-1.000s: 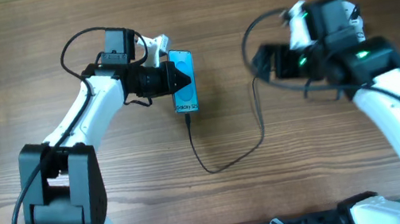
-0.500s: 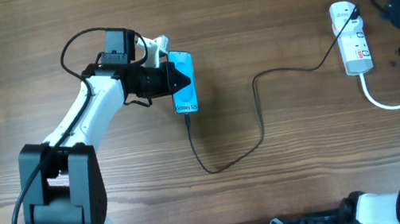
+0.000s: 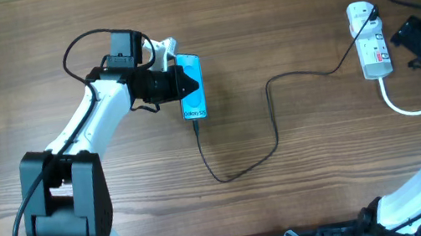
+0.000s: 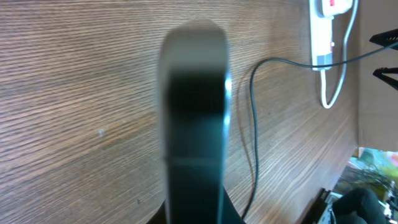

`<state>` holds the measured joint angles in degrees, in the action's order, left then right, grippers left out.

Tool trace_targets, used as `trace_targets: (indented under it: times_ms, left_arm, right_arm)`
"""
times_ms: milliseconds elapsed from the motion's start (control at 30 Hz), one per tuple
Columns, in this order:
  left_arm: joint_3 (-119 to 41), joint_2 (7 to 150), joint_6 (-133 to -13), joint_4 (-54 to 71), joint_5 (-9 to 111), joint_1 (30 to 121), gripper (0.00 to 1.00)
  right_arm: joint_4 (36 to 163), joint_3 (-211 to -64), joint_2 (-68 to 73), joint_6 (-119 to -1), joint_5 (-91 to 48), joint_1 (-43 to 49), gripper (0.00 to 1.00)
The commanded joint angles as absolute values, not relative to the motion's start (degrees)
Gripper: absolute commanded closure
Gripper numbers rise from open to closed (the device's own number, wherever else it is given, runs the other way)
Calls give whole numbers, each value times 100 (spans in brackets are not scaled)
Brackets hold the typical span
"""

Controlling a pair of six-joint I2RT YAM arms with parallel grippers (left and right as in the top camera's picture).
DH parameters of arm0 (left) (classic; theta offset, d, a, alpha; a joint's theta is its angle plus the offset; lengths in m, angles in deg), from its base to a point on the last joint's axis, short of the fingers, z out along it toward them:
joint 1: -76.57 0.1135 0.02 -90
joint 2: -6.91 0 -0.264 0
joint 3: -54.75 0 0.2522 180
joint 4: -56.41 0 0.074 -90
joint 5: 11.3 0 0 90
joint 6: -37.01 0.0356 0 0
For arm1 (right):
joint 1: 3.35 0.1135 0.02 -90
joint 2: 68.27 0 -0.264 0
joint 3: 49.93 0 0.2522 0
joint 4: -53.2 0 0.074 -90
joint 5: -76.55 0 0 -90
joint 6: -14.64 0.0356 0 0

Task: Plug charger to phone and switch on socket

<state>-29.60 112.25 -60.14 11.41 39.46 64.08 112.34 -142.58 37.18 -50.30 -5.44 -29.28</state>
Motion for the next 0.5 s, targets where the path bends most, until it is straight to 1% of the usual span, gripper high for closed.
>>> trace_targets:
  times_ms: [0,200,300,400,467]
  left_arm:
    - [-2927,11199,-5940,1156,4051,6393,96]
    - [-2822,11214,-5942,1182,4562,6393,96]
    - [-2822,11260,-5945,1184,4562,6391,96]
    - [-2822,11387,-5945,1184,4584,6393,96]
    - [-2822,11625,-5947,1232,4584,6393,96]
  right_arm:
    - [11147,-14295,4032,-4775,-448,-2948,0]
    - [10952,-14284,4365,-4775,-468,-2948,0]
    - [10941,-14284,4397,-4777,-518,-2946,0]
    - [10976,-14284,4397,-4834,-892,-2946,0]
    - [11180,-14284,4397,-4836,-905,-2948,0]
